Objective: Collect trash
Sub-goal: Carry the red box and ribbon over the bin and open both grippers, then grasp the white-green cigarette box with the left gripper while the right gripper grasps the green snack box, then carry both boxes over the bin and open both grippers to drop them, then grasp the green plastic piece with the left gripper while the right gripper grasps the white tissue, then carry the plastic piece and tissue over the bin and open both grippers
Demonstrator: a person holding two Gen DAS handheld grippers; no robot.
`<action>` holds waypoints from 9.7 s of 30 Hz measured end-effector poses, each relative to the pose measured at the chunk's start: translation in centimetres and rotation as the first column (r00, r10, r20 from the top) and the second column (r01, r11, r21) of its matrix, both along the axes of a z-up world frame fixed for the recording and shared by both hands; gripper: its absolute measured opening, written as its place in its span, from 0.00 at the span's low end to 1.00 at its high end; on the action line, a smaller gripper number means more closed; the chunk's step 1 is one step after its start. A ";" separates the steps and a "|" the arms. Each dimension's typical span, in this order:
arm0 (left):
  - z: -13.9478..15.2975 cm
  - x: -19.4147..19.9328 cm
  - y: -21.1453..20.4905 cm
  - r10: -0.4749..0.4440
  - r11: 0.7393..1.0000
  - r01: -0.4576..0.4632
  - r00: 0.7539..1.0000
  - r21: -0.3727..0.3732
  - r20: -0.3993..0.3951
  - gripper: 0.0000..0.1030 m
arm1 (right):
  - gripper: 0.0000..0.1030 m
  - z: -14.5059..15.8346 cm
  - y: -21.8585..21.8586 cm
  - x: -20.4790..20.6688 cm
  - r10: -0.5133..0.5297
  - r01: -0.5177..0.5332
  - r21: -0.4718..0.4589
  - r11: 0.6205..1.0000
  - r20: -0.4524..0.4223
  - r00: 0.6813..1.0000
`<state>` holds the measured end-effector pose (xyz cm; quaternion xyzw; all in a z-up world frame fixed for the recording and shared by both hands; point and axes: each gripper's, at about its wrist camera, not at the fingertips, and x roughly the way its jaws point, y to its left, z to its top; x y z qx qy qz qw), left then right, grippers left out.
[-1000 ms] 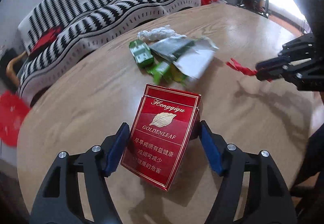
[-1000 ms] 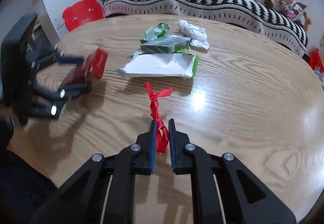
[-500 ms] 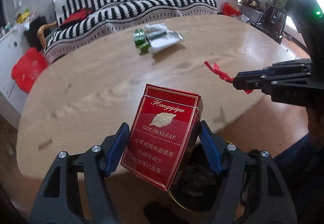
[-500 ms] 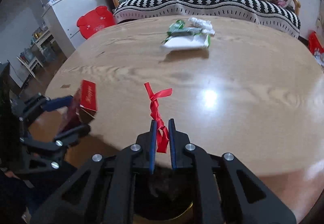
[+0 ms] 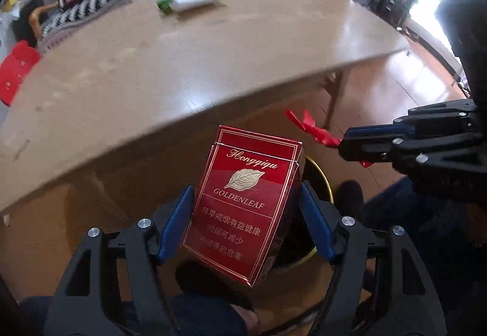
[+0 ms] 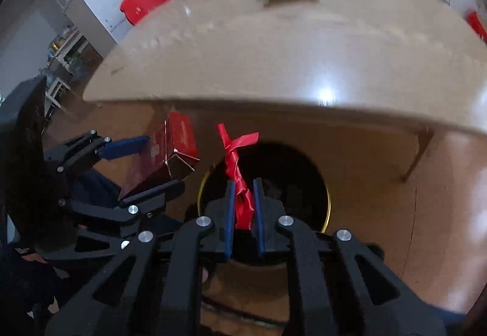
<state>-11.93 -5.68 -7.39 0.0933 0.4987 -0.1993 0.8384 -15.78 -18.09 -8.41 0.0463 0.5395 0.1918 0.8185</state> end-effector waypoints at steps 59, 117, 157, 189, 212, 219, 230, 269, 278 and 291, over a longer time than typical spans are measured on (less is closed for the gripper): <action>4.3 7.1 1.4 0.091 0.994 -0.087 0.994 -0.069 0.054 0.92 | 0.84 7.7 -3.9 8.5 -0.177 0.166 0.078 0.983 0.171 0.969; 4.6 18.0 12.0 0.448 0.888 -0.439 0.893 -0.135 0.048 0.53 | 0.83 -0.3 5.1 35.8 -0.226 0.257 -0.136 0.957 0.204 0.952; 3.5 0.8 4.1 0.132 0.984 -0.120 0.987 -0.135 0.086 0.53 | 0.12 3.2 -3.9 0.4 -0.042 0.048 -0.045 0.998 0.136 0.990; -3.4 0.3 3.7 0.148 0.979 -0.169 0.973 -0.115 -0.176 0.67 | 0.18 -2.0 -2.1 0.2 -0.025 0.018 -0.107 0.994 -0.061 0.998; -1.1 0.5 3.7 0.164 0.973 -0.179 0.980 -0.146 -0.111 0.82 | 0.67 0.7 -2.9 0.7 -0.065 0.067 -0.052 0.996 0.036 0.997; 4.2 5.3 4.3 0.216 0.966 -0.212 0.976 -0.148 0.010 0.91 | 0.78 5.6 -3.5 5.1 -0.108 0.117 -0.051 0.992 0.165 0.980; 4.7 23.4 2.1 0.381 0.924 -0.378 0.922 -0.062 0.066 0.93 | 0.86 3.9 -4.6 21.7 -0.151 0.172 -0.169 0.970 0.134 0.979; 0.6 38.9 4.0 0.458 0.889 -0.457 0.881 -0.034 0.118 0.38 | 0.15 1.6 -0.5 44.1 0.015 0.028 -0.175 0.984 0.241 0.970; 5.2 28.7 4.5 0.386 0.922 -0.382 0.912 -0.057 0.141 0.38 | 0.15 4.4 -1.1 29.1 -0.035 0.068 -0.140 0.988 0.226 0.974; 5.2 6.6 4.2 0.203 0.979 -0.194 0.965 -0.065 0.166 0.38 | 0.15 6.5 -1.9 8.0 -0.054 0.068 -0.053 0.996 0.238 0.970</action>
